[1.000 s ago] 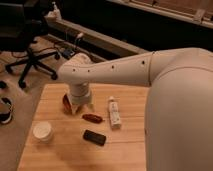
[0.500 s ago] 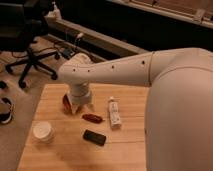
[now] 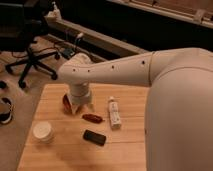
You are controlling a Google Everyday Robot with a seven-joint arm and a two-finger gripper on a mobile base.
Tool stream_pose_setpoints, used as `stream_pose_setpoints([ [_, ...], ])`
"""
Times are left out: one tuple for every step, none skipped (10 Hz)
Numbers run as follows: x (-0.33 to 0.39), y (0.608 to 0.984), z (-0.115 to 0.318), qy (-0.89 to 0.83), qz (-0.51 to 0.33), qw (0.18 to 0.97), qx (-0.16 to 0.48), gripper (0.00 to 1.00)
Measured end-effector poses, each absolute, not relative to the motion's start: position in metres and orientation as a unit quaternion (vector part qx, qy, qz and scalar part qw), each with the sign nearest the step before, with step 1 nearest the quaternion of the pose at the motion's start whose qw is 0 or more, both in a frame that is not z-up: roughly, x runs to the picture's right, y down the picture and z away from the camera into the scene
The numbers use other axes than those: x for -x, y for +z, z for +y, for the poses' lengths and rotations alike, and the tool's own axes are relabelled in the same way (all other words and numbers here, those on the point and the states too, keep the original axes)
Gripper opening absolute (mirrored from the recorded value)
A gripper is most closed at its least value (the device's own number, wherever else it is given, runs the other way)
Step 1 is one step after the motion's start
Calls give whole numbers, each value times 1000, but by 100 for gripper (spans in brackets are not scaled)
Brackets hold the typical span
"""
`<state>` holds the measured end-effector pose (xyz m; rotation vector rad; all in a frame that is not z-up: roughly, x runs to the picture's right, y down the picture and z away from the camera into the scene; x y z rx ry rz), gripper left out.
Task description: Pick up the ceramic cup
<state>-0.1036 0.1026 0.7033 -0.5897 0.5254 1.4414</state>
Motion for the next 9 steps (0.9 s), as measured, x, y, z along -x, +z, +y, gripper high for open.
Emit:
stream_pose_setpoints([
  [104,703,103,642,234,681,263,65],
  [104,703,103,642,234,681,263,65],
  [103,704,103,642,234,682,262,65],
  [108,703,102,631,228,695,259,65],
  [126,700,106,599,211,727,261,65],
  [144,698,111,573,197,750,265,65],
  [170,693,121,530,177,783,272,65],
  [191,691,131,492,160,810,276,65],
  [211,689,140,459,143,830,282,65],
])
